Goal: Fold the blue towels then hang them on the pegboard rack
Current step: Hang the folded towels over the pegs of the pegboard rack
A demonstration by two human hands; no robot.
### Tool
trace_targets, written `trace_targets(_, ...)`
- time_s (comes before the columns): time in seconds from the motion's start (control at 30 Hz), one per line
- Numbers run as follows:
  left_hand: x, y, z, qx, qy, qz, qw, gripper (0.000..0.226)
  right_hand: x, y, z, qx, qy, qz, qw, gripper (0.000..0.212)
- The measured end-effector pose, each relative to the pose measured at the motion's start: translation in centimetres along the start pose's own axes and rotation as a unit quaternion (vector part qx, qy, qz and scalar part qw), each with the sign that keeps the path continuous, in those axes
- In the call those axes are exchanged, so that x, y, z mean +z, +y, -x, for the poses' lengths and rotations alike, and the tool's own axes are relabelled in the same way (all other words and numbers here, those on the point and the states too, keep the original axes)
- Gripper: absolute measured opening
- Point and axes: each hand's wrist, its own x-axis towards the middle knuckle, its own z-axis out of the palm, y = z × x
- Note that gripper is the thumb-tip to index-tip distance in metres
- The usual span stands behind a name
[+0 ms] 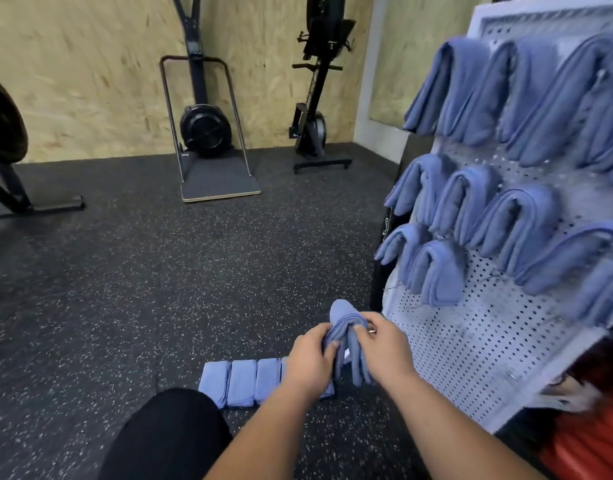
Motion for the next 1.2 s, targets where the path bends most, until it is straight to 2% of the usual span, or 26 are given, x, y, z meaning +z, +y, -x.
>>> trace_targets(0.1,1.7,2.1,-0.1,0.019,-0.002,0.005,1.0,0.019,-2.2,0.6,0.8,0.016,0.053,-0.007,0.998,0.011)
trace_targets(0.27,4.7,5.6,-1.1,0.028,-0.011,0.022,0.999,0.023,-5.8,1.9,1.2,0.024,0.155,0.02,0.987,0.02)
trace_targets(0.4,6.7,8.5,-1.9,0.048,-0.014,0.036,0.998,0.02,-8.2,2.9,1.2,0.043,0.232,0.027,0.971,0.028)
trace_targets(0.63,8.4,13.2,-3.7,0.115,-0.009,0.072,0.991,0.014,-11.2,2.4,0.4,0.026,0.355,-0.016,0.935,0.028)
trace_targets(0.9,10.2,15.3,-6.6,0.111,-0.019,0.068,0.991,0.023,-11.7,1.5,-1.6,0.045,0.413,-0.045,0.909,0.029)
trace_targets(1.2,13.6,16.1,-10.5,0.077,-0.088,0.028,0.993,0.023,-11.4,2.9,-5.4,0.117,0.431,-0.067,0.892,0.028)
